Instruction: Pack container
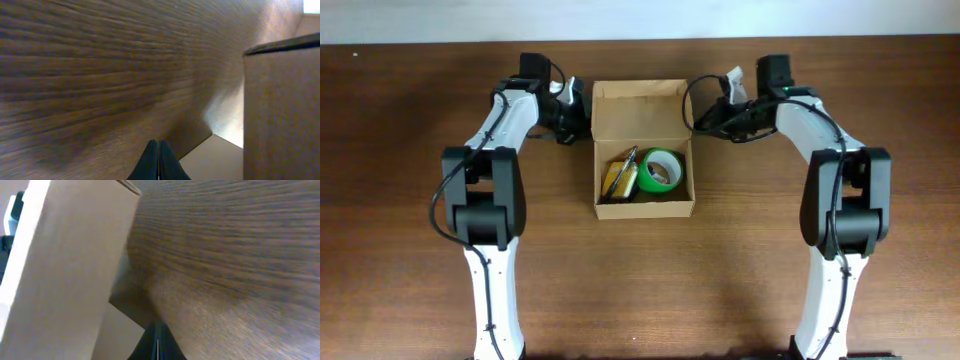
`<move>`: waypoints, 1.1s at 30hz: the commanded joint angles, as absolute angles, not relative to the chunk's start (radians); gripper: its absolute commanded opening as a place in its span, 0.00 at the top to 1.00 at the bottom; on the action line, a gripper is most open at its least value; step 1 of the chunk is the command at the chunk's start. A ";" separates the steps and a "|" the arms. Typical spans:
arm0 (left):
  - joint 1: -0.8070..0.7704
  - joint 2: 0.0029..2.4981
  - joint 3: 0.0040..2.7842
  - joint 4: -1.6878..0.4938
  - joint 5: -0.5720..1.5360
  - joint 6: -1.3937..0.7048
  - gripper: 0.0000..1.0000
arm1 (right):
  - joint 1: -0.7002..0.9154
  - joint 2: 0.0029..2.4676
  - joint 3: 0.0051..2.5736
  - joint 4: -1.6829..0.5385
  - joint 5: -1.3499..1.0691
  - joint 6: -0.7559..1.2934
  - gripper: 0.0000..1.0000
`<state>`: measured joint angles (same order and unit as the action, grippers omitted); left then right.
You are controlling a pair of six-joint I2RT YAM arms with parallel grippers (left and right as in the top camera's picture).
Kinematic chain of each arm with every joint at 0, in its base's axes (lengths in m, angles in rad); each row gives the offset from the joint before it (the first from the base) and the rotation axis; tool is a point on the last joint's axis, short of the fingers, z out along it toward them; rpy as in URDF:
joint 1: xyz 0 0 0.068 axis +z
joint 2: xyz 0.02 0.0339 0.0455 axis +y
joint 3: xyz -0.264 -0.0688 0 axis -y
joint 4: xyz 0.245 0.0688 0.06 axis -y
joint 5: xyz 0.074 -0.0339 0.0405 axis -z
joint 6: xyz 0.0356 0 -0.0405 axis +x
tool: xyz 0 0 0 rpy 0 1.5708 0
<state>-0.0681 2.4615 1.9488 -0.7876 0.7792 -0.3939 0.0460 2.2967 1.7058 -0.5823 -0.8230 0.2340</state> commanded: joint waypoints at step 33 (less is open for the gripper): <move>-0.067 2.439 2.078 -0.899 0.904 -0.189 0.98 | 0.076 2.237 1.734 -0.434 -0.984 0.213 0.96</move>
<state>-0.0700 2.4622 2.0304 -0.8703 0.8917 -0.2874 0.0692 2.2959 1.7058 -0.4366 -0.9489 0.2382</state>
